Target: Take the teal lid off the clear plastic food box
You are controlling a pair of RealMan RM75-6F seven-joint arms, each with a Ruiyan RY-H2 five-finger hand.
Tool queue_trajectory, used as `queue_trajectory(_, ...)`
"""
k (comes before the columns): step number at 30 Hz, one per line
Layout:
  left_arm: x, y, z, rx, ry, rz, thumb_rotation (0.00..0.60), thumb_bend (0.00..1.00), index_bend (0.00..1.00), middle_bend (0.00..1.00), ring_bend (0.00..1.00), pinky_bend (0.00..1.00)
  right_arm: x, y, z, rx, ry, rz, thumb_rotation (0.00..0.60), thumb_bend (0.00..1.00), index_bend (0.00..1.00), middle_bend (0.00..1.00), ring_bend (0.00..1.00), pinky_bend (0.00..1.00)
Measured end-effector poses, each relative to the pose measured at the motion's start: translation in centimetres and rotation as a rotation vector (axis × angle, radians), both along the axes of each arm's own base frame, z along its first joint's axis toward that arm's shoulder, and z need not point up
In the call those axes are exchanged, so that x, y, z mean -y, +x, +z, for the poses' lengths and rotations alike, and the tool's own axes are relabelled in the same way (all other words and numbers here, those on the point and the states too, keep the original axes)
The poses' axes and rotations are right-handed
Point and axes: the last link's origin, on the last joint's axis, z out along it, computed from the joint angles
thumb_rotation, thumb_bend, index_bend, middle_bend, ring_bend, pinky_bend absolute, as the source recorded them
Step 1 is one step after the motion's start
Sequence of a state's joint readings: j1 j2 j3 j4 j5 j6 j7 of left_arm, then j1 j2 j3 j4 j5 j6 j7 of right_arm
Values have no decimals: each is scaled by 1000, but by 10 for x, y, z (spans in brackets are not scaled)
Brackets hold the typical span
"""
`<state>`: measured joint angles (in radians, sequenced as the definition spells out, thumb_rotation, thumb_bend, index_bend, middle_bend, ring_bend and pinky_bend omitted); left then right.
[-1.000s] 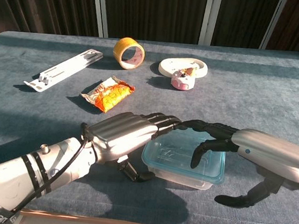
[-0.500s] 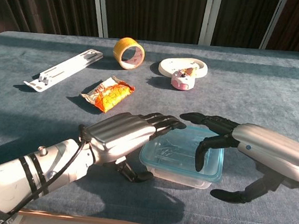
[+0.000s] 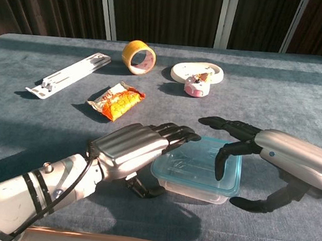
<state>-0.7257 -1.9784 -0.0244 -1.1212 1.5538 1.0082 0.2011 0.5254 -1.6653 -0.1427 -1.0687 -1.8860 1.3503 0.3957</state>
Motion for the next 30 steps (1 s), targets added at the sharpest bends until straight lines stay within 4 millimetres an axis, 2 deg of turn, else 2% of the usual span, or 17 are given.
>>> queue_trajectory(30,10,-6,-6,-45,-4,-63,600,269,0,382,387,224,13,5,13,26,-58,-14,600,405,631,48,0,0)
